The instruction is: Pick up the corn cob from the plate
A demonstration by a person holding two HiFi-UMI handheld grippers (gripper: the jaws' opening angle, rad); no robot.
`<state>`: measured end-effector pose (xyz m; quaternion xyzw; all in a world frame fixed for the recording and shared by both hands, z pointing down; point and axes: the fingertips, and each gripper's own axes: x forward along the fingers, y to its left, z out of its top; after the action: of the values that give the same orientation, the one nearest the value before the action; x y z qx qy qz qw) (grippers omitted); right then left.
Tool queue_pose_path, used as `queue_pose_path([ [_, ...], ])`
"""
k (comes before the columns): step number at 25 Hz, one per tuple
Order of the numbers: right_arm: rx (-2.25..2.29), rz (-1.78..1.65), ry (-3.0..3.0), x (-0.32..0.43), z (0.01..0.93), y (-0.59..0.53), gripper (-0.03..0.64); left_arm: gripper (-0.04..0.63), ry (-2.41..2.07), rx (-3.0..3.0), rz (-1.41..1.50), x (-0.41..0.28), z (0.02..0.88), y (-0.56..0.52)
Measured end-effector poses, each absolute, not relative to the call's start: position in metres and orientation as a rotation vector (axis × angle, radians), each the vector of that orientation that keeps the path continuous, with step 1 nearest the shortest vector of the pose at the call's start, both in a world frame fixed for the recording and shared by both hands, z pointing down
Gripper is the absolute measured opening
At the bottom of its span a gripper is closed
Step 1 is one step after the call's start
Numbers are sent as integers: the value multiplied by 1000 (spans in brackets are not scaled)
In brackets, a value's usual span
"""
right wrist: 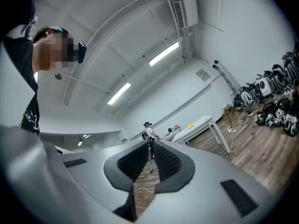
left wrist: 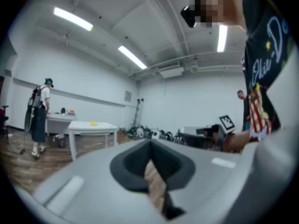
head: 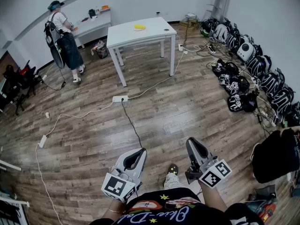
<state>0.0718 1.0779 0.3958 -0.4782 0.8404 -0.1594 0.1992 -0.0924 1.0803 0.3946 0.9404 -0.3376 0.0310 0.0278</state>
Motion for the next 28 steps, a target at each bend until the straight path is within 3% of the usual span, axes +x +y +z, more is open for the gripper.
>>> queue_pose_path([
  [10,-1292,-437,2393,152,399,916,23,-6,-1003,2866,88,1,404,913],
  [16,-1282,-534,2408,157,420,786,23,-6,-1021,2825,81,12,422,778],
  [28,-1222,-418,2476,108,375,454,23,-6,-1057,2920,86,-18,388,456],
])
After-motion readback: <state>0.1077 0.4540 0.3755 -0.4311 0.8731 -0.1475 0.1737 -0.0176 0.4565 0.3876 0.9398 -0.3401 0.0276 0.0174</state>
